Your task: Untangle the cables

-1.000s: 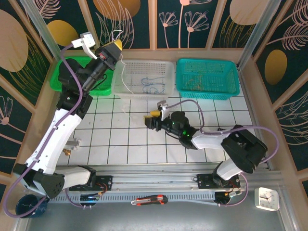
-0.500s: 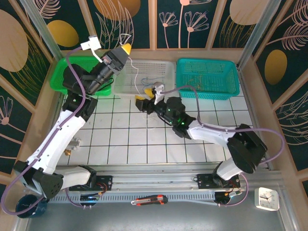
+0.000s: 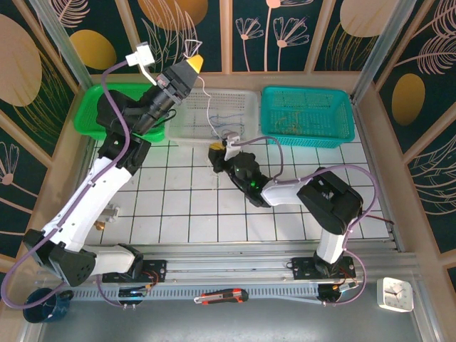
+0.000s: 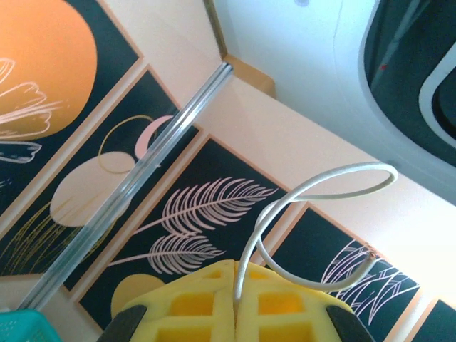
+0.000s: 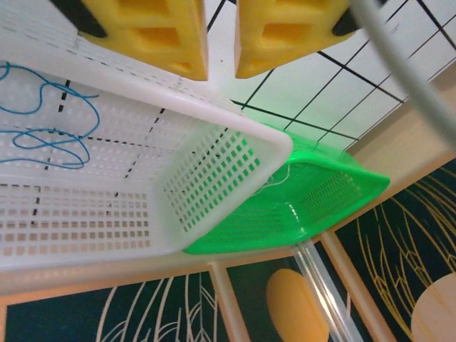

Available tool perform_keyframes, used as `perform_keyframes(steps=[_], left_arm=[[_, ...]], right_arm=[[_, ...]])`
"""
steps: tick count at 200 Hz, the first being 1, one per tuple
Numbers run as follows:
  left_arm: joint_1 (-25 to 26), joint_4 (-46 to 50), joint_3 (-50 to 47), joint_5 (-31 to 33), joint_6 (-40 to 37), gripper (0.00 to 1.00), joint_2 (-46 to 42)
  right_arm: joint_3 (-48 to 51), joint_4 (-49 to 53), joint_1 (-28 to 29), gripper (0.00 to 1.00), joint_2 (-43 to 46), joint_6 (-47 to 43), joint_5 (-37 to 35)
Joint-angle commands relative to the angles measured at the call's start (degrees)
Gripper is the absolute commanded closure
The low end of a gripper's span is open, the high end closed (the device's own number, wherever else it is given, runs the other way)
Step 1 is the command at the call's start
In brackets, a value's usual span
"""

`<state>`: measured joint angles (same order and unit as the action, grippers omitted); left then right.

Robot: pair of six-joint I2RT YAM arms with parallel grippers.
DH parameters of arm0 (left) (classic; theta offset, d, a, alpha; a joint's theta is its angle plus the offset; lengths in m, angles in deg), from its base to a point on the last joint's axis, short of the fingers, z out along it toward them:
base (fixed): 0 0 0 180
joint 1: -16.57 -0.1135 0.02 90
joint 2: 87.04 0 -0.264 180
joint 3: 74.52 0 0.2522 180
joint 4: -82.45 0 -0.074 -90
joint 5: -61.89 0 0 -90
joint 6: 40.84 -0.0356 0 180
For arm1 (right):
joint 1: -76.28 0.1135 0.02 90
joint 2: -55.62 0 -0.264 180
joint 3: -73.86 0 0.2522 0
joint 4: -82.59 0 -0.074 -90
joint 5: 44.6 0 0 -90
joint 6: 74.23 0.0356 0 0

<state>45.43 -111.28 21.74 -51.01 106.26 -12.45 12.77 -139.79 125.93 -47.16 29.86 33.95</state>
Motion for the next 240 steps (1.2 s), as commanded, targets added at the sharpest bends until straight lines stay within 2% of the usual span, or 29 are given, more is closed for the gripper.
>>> perform_keyframes(steps=[1, 120, 167, 190, 218, 240], left_arm=[[0.31, -3.60, 3.74, 1.41, 1.12, 1.00, -0.06], [0.23, 12.51, 23.62, 7.32, -11.16, 1.00, 4.31], [-0.60, 18.79, 26.66, 11.27, -17.36, 1.00, 4.80], [-2.11, 21.00, 25.52, 14.05, -20.80, 1.00, 4.15], [-5.32, 21.79, 21.24, 17.25, -23.68, 1.00, 3.08], [-7.77, 21.97, 18.17, 19.60, -26.66, 1.00, 2.63]], right_arm=[[2.90, -5.75, -0.56, 0.85, -1.98, 3.67, -4.23], [19.16, -10.78, -0.61, 0.85, -1.98, 11.84, -6.30], [22.06, -12.13, -0.61, 0.83, -1.86, 14.02, -5.67], [22.62, -10.97, -0.61, 0.73, 0.58, 13.45, -3.94], [22.99, -8.19, -0.61, 0.54, 5.44, 12.51, -0.81], [22.99, -5.43, -0.50, 0.47, 9.46, 12.26, 1.66]])
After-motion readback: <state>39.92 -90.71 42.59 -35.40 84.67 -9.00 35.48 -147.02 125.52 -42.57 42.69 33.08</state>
